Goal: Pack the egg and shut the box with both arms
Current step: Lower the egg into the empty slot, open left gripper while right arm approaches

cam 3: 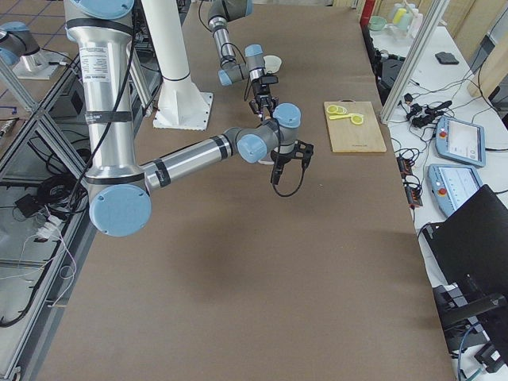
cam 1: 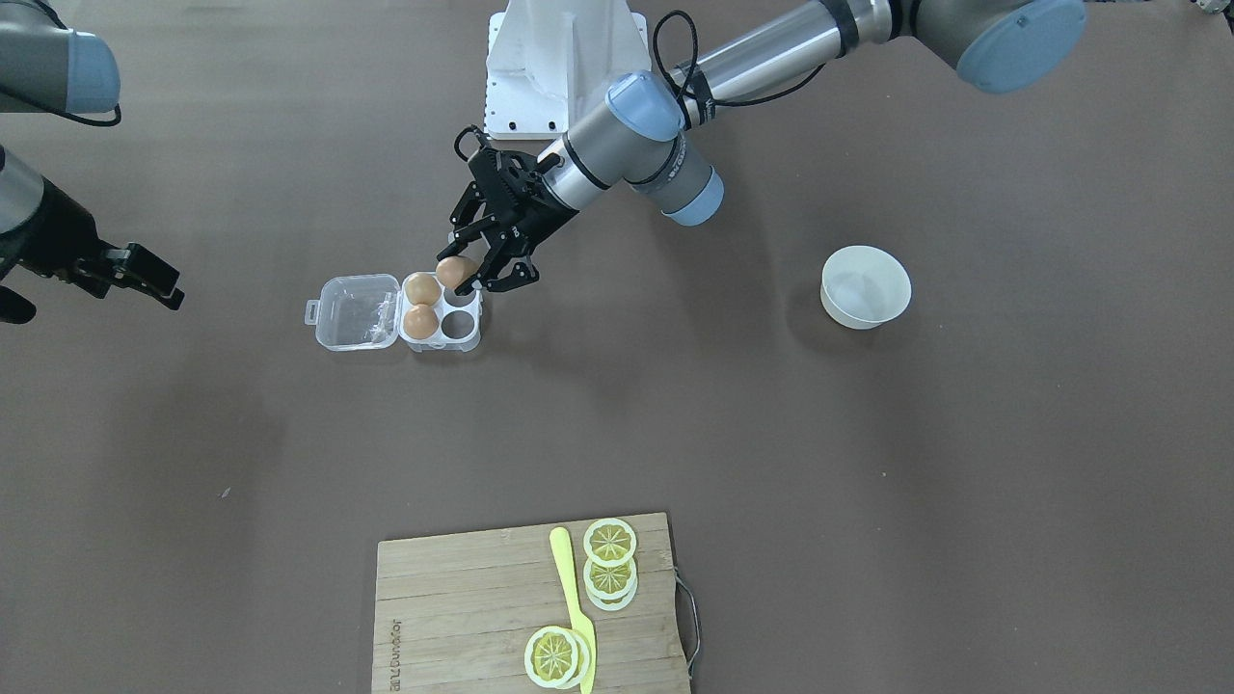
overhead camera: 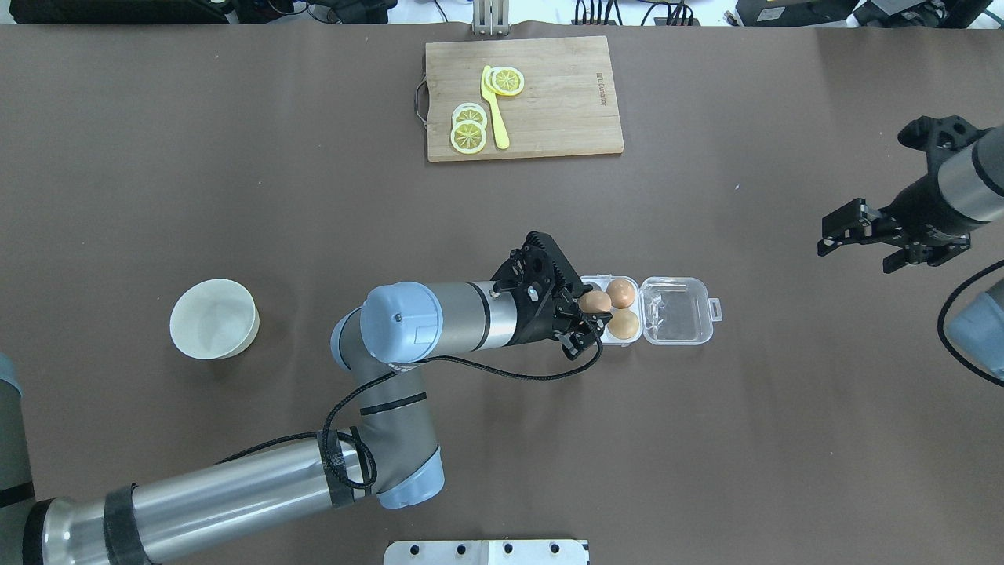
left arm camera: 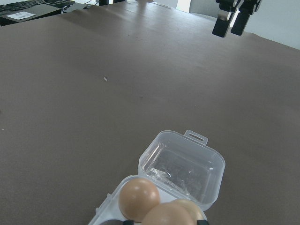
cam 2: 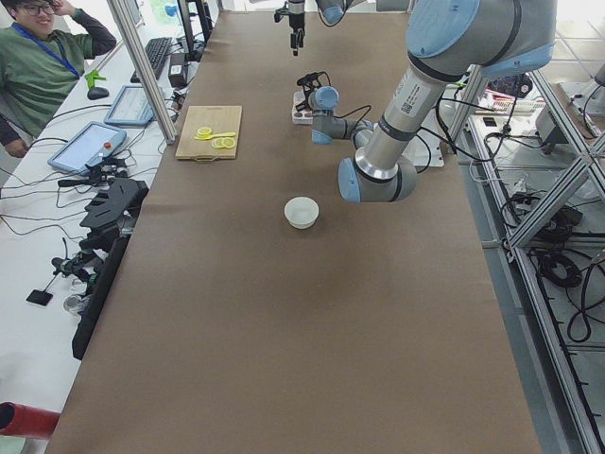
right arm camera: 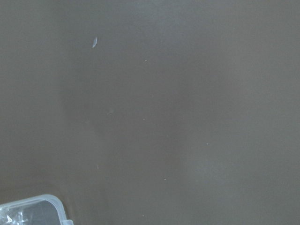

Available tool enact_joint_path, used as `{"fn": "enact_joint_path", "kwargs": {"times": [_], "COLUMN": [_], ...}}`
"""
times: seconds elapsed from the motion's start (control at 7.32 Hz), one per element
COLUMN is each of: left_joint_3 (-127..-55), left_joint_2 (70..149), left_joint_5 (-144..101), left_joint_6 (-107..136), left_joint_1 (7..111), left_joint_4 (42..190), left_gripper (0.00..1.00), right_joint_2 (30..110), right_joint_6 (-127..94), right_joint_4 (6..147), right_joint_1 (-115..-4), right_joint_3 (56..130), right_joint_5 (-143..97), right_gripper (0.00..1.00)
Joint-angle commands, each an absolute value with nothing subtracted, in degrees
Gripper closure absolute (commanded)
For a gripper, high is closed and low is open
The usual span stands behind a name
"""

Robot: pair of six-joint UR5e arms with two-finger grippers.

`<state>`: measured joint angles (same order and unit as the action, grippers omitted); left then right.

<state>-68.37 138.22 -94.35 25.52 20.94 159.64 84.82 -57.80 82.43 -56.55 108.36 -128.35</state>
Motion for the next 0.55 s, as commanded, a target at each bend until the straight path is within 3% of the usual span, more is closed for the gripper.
{"fn": "enact_joint_path", "kwargs": {"times": [0.0,0.41], "left_joint_3": [-67.9,-66.9], "left_joint_2": [138.2,139.7], "left_joint_5": [-94.1,-93.4], "left_joint_6": [25.1,25.0], "left_joint_1": [20.8,20.7], "left_joint_4": [159.6,159.3], "left_gripper": [1.00,1.00], "right_joint_2": [83.0,82.8], "right_joint_6": [-58.1,-58.1], "right_joint_4": [84.5,83.8], "right_joint_1": [-54.4,-53.7], "right_joint_3": [108.4,108.5], "right_joint_5": [-125.6,-125.6], "right_gripper": [0.00,0.00]}}
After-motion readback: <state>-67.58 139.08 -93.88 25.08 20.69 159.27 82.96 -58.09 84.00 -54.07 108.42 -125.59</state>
